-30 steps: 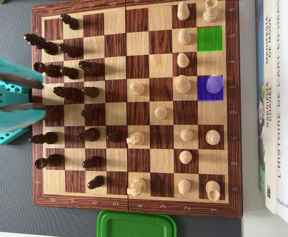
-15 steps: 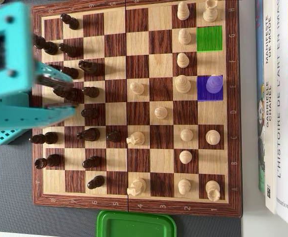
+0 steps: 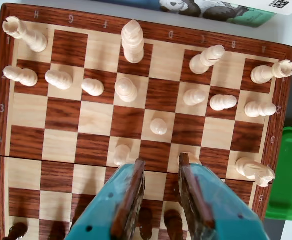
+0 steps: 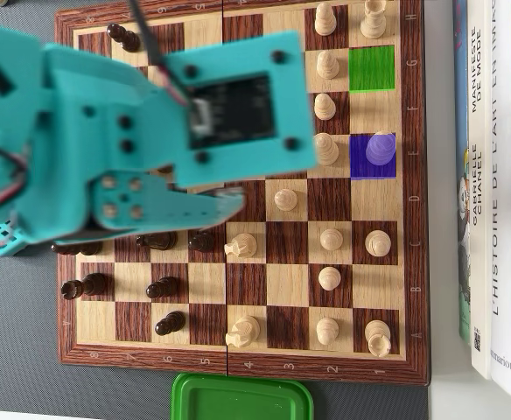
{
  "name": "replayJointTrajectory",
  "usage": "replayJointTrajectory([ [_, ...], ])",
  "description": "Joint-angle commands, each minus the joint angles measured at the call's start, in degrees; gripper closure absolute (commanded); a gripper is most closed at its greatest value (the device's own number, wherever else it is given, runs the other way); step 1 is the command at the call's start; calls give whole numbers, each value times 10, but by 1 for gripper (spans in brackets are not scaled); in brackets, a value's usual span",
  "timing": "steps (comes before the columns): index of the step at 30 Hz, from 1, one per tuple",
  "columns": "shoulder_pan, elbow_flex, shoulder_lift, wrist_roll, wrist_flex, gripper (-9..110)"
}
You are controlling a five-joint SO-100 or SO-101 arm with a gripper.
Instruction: Play chess
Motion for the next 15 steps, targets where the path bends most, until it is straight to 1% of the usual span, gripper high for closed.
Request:
replayJointTrajectory([
  [1,-10,-62,-39,-3,2,90],
  [9,-46,-171,-149,2,3,90],
  [15,-51,-235,-216,-4,3,90],
])
